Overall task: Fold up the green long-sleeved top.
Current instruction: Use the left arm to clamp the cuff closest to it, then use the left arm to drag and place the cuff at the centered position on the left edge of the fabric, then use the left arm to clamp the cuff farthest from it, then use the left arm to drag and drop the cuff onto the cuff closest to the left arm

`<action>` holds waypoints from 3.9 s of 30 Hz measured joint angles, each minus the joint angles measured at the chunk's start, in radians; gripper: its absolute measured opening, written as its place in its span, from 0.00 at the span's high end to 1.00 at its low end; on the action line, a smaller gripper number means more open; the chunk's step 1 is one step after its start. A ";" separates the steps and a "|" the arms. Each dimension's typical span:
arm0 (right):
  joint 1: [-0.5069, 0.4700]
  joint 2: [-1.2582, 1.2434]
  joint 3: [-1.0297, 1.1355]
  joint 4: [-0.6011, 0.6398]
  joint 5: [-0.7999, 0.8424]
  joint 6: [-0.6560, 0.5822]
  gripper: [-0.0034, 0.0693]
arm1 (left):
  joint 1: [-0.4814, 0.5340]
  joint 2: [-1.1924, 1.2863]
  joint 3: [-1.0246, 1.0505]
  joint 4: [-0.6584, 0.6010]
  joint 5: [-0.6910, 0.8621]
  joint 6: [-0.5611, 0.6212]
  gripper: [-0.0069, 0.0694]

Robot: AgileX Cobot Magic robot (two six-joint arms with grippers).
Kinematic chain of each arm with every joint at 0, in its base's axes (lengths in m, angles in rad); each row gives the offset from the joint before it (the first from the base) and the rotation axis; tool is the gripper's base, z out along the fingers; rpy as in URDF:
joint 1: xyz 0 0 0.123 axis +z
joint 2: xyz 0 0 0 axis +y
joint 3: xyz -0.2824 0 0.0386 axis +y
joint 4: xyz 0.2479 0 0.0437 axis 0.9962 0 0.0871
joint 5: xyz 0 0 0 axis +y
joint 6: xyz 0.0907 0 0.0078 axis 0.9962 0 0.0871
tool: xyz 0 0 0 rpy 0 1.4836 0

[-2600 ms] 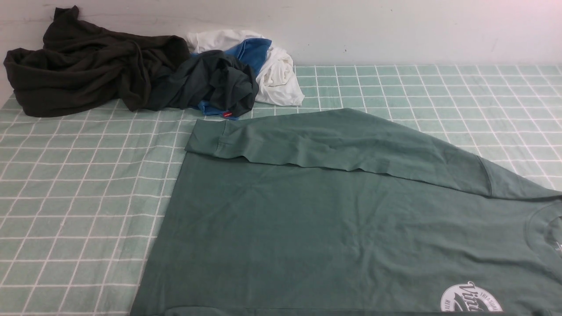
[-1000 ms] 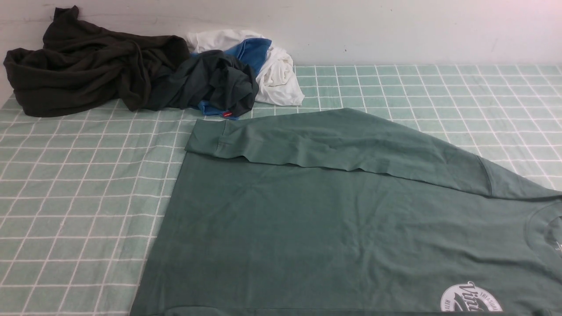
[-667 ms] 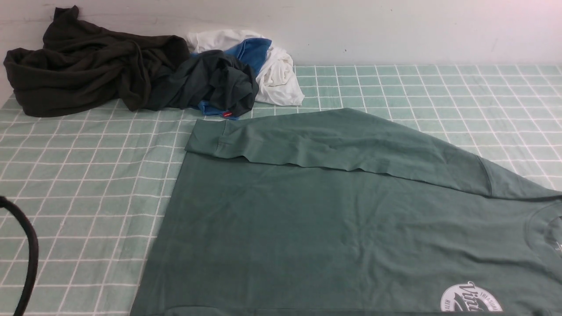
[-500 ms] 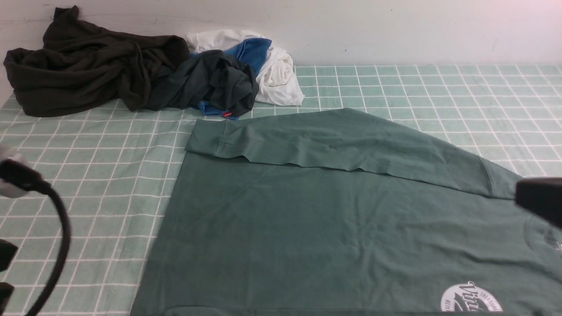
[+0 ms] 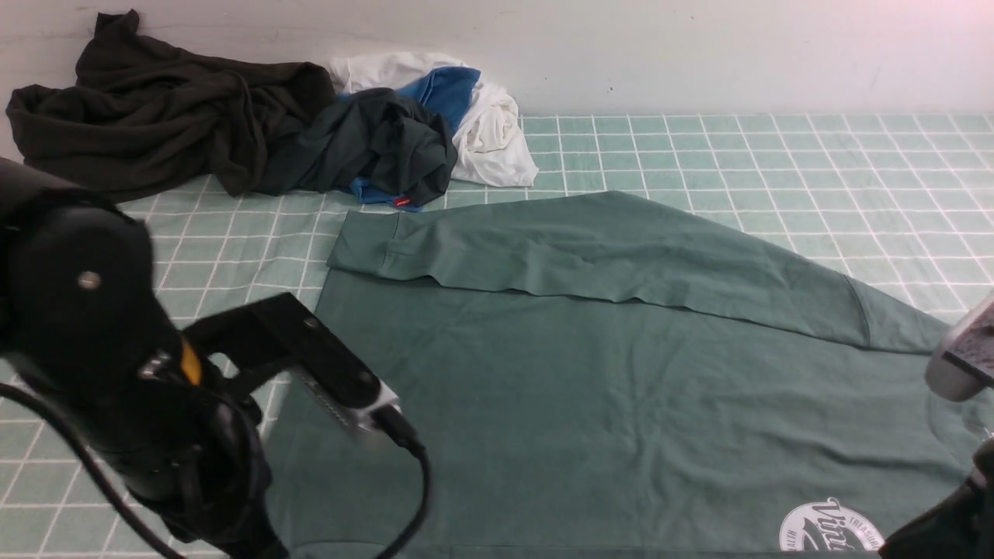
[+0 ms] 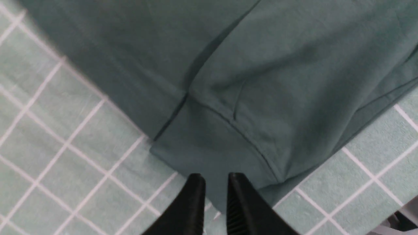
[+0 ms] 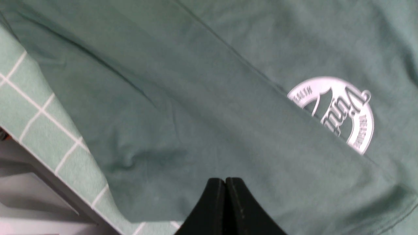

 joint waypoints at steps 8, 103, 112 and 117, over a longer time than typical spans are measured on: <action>0.000 0.000 0.000 0.016 -0.023 0.000 0.97 | -0.044 0.227 0.001 0.021 -0.185 0.041 0.42; 0.000 0.157 -0.005 -0.184 -0.260 0.182 0.97 | 0.329 0.976 -1.040 -0.065 -0.262 -0.257 0.90; 0.000 0.157 -0.005 -0.178 -0.255 0.182 0.97 | 0.225 0.742 -1.040 -0.045 -0.159 -0.240 0.90; 0.000 0.155 -0.005 -0.175 -0.239 0.182 0.97 | 0.165 0.570 -1.040 -0.054 -0.037 -0.271 0.90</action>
